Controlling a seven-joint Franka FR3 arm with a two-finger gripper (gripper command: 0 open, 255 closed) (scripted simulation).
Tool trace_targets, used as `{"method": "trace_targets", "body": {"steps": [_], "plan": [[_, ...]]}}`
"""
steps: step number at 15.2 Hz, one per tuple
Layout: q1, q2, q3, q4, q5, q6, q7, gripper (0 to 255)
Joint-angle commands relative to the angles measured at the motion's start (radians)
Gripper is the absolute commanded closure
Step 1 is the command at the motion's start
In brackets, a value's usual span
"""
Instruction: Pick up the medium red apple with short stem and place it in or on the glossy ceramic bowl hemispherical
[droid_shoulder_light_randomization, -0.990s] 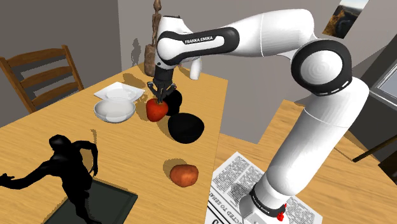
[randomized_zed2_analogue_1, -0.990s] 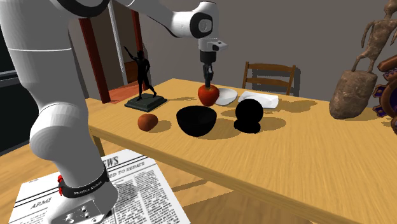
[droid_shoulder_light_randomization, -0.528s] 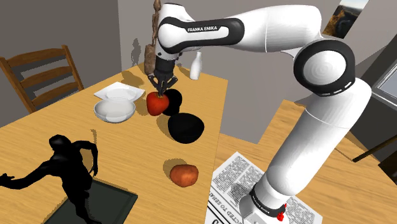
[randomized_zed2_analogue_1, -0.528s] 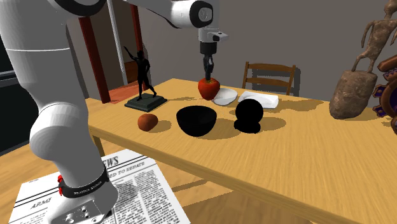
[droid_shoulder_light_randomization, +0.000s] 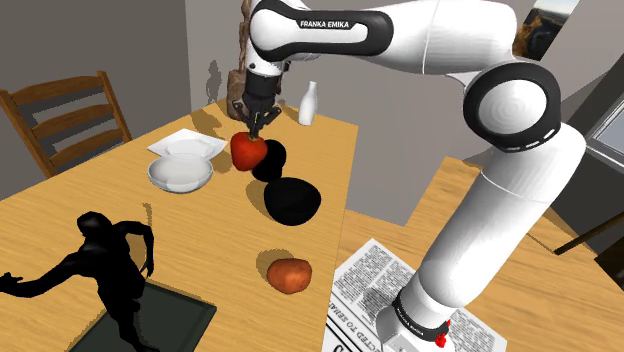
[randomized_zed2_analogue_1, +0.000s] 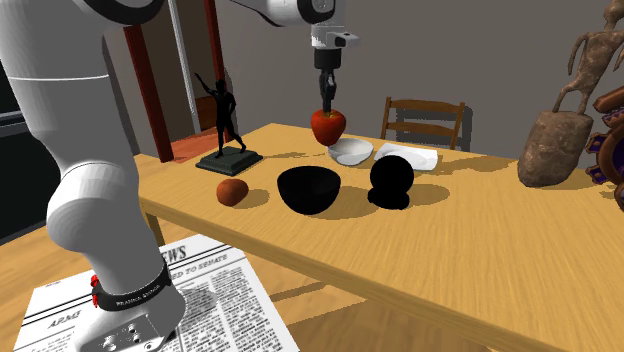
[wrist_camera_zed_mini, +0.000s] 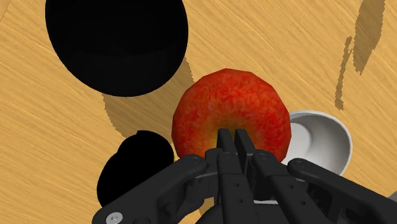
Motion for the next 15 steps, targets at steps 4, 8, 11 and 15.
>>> {"method": "trace_targets", "body": {"steps": [4,8,11,15], "plan": [[0.001,0.003,0.0,0.066,-0.001,-0.063,0.002,255],[-0.028,-0.138,-0.027,-0.038,0.041,-0.096,-0.059,255],[-0.044,-0.236,-0.054,-0.1,0.064,-0.132,-0.104,255],[-0.059,-0.357,-0.096,-0.161,0.081,-0.193,-0.163,255]]}}
